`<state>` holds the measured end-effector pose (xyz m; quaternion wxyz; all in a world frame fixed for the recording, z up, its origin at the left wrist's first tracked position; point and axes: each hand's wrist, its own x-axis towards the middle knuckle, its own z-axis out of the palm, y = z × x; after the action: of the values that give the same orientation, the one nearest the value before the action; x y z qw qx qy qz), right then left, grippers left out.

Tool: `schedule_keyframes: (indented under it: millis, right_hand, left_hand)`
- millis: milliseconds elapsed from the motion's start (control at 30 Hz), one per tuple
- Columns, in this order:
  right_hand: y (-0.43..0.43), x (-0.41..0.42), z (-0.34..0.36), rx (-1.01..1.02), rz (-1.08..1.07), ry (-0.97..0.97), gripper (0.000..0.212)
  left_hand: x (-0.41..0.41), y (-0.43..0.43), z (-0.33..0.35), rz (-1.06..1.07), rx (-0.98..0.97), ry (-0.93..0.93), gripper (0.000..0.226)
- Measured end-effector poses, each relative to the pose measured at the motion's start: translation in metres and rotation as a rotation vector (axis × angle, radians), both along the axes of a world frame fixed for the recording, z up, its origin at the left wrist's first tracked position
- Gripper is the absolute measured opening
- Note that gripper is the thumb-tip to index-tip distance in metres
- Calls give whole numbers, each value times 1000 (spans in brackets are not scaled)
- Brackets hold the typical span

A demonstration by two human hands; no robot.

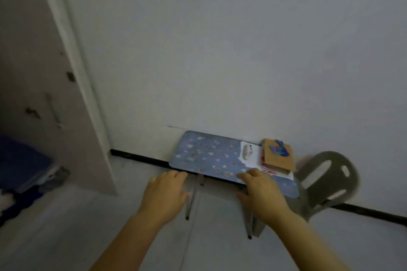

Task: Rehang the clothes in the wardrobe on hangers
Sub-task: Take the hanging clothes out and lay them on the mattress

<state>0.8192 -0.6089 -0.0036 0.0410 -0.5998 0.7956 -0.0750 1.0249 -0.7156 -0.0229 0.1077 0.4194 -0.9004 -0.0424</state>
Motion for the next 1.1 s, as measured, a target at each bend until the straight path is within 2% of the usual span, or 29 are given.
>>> schedule_keyframes:
  millis: [133,267,400,633,833,1100]
  right_hand:
    - [-84,73,7,23,233,-18,52]
    - [-161,130,11,12,440,22,54]
    - [-242,178,11,16,631,69,54]
    - [-365,248,23,-11,906,38,54]
    - [-446,313,30,-39,1070,-7,45]
    - [-545,416,13,-41,1177,-14,51]
  left_hand:
    - [90,-46,6,199,4,7,52]
    - [157,-80,12,373,-1,16,43]
    - [206,-118,14,516,-20,7,37]
    - [263,-180,29,819,-28,-77,46]
    - [306,-218,43,1013,-52,-111,43]
    - [394,-286,37,1135,-62,-95,51]
